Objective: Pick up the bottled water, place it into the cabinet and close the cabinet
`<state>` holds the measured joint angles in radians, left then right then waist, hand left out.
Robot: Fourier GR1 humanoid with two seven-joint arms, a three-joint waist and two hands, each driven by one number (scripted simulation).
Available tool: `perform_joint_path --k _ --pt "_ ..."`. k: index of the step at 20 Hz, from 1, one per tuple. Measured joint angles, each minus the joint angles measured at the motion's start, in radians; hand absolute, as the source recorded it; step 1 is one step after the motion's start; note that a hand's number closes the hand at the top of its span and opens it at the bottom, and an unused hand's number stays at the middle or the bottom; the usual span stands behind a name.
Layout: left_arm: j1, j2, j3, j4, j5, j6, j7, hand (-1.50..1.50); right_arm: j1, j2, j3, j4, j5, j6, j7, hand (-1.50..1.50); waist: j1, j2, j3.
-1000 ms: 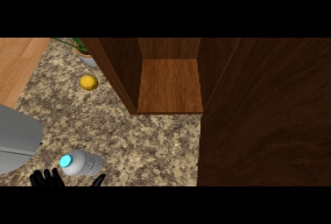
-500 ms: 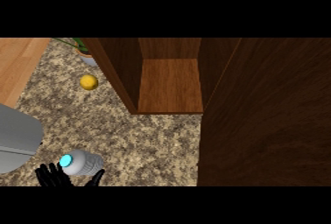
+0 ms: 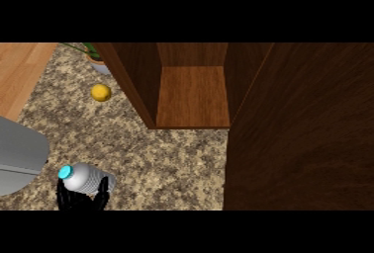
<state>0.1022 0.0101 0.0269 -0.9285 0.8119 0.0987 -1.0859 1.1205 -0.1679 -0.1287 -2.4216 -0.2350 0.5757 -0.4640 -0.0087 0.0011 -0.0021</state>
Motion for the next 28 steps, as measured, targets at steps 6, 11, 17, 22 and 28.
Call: perform_joint_path --k 6,11,17,22,28 --pt "-0.065 -0.002 0.032 0.058 0.01 -0.041 -0.013 1.5 0.004 0.01 -0.005 0.005 -0.001 0.014 -0.006 -1.5 -0.003 -0.001 0.0" --pt "-0.091 -0.004 0.033 0.058 -0.016 -0.031 -0.029 1.5 -0.013 0.01 -0.013 0.006 -0.005 0.012 -0.002 -1.5 0.0 -0.001 0.001" --pt "-0.195 0.076 -0.1 0.091 -0.132 -0.105 0.11 1.5 -0.026 -0.003 -0.006 0.013 -0.008 0.014 -0.01 -1.5 -0.02 0.002 0.0" --pt "-0.28 0.107 -0.164 0.105 -0.18 -0.181 0.19 1.5 -0.023 0.001 0.008 0.011 -0.009 0.013 -0.004 -1.5 -0.014 0.001 0.001" --pt "-0.291 0.117 -0.23 -0.039 -0.222 -0.158 0.294 1.5 -0.022 0.009 0.001 0.009 -0.013 0.005 0.005 -1.5 0.002 -0.003 0.002"
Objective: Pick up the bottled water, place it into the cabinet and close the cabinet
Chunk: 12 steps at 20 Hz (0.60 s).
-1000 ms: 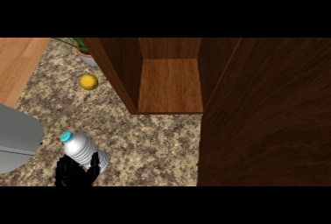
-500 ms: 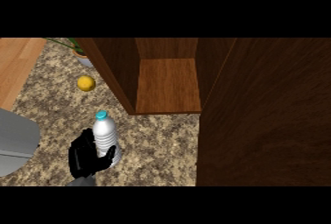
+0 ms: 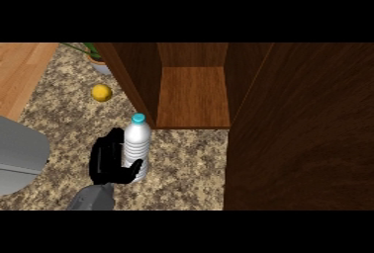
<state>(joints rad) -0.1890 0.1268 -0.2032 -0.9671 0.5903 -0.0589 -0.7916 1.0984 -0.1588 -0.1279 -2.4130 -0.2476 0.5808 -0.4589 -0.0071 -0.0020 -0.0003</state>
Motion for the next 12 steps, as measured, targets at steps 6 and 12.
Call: perform_joint_path --k 6,12 --pt "0.003 -0.044 -0.088 -0.202 -0.049 0.104 0.121 1.5 -0.019 0.004 -0.008 0.002 -0.002 -0.004 0.011 -1.5 0.006 -0.002 0.0" --pt "-0.02 -0.092 -0.196 -0.428 -0.109 0.259 0.304 1.5 -0.046 0.002 -0.02 0.009 -0.006 0.0 0.017 -1.5 0.008 -0.003 0.001"
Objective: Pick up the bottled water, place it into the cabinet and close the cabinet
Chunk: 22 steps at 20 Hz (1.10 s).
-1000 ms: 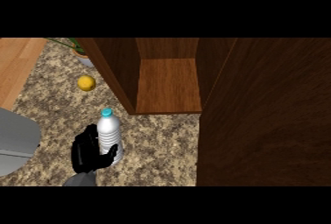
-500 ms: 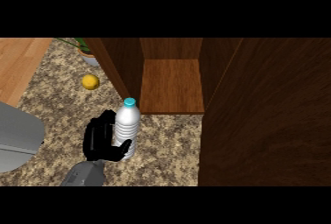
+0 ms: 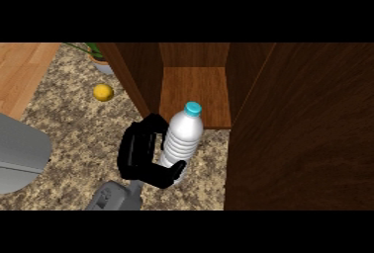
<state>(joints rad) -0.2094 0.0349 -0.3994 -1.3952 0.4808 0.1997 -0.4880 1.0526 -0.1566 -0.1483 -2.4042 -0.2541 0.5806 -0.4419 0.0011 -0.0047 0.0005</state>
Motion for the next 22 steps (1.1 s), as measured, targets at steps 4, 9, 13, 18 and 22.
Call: perform_joint_path --k 4,9,13,18,22 --pt "-0.049 -0.021 -0.06 -0.098 -0.044 0.126 0.118 1.5 -0.012 -0.002 -0.005 -0.001 -0.005 0.003 0.014 -1.5 -0.004 0.001 0.0" --pt "-0.177 -0.031 -0.119 -0.153 -0.077 0.308 0.243 1.5 -0.04 -0.003 -0.019 0.002 -0.011 -0.002 0.031 -1.5 -0.011 0.003 0.0" --pt "-0.296 -0.033 -0.142 -0.119 -0.074 0.431 0.286 1.5 -0.066 0.002 -0.017 0.005 -0.015 -0.002 0.05 -1.5 -0.017 0.004 -0.001" --pt "-0.423 -0.033 -0.126 -0.046 -0.084 0.528 0.33 1.5 -0.077 -0.005 -0.053 0.007 -0.022 0.008 0.056 -1.5 -0.021 0.005 -0.001" --pt "-0.491 -0.034 -0.12 0.061 -0.065 0.554 0.305 1.5 -0.078 0.005 -0.051 0.006 -0.028 0.013 0.064 -1.5 -0.027 0.007 -0.001"
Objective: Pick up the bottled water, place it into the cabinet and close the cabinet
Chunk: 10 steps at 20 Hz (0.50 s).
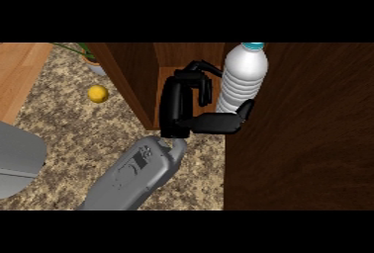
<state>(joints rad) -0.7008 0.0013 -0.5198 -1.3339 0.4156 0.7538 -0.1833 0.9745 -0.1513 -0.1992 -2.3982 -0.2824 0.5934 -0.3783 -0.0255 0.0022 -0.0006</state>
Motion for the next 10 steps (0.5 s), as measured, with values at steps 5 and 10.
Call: perform_joint_path --k 5,10 --pt "-0.063 0.002 0.015 0.119 0.025 -0.004 -0.034 1.5 -0.014 -0.008 -0.04 0.005 -0.011 0.009 0.008 -1.5 0.0 0.0 -0.001" --pt "-0.127 0.0 0.05 0.262 0.046 -0.026 -0.074 1.5 -0.003 -0.013 -0.064 0.008 -0.023 0.032 0.005 -1.5 -0.006 0.002 0.0"
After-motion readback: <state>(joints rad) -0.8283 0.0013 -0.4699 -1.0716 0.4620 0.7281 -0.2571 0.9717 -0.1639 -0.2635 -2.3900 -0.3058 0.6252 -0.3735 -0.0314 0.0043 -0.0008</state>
